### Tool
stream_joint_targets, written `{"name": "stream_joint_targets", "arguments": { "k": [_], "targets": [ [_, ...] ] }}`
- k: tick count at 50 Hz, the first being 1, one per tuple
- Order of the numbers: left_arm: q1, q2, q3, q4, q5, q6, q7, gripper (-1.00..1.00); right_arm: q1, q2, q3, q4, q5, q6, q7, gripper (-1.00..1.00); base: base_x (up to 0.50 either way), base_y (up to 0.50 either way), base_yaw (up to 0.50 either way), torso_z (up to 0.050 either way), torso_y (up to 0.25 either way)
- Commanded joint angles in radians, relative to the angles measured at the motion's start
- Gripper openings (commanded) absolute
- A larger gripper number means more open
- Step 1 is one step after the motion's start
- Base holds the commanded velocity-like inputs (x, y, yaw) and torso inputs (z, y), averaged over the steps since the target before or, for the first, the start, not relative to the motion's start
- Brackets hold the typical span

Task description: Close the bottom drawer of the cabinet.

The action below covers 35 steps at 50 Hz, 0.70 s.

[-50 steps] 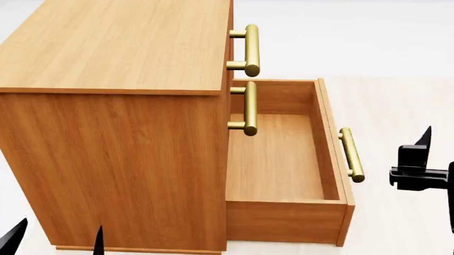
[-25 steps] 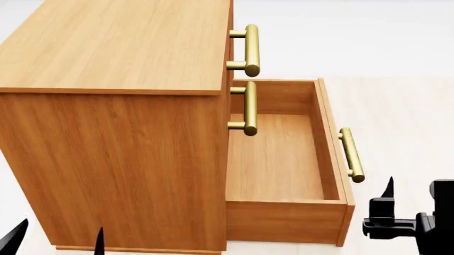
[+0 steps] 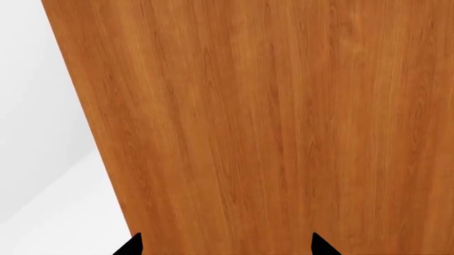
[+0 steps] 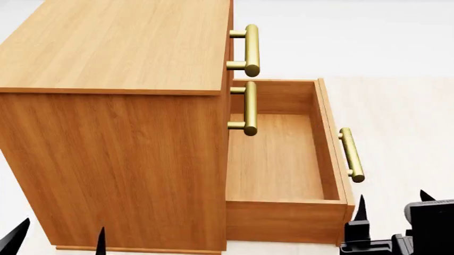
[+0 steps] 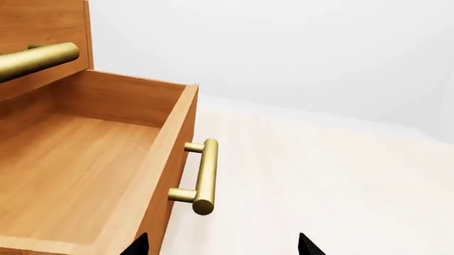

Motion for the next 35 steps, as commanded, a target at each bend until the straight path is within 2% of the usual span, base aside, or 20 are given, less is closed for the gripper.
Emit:
{"name": "stream_joint_targets", "arguments": {
  "k": [1, 16, 35],
  "targets": [
    [0.004, 0.018, -0.028, -0.009, -0.006, 0.026, 0.025, 1.0, -0.007, -0.038, 0.006, 0.054, -0.015, -0.06, -0.053, 1.0, 0.0, 0.0, 0.0, 0.0, 0.0],
    [0.002, 0.014, -0.026, -0.006, -0.011, 0.023, 0.016, 1.0, -0.007, -0.065, -0.026, 0.104, -0.026, -0.125, -0.08, 1.0, 0.0, 0.0, 0.0, 0.0, 0.0],
    [0.004, 0.009, -0.018, -0.005, -0.016, 0.028, 0.008, 1.0, -0.006, -0.067, -0.061, 0.052, -0.039, -0.109, -0.08, 1.0, 0.0, 0.0, 0.0, 0.0, 0.0]
  ]
}}
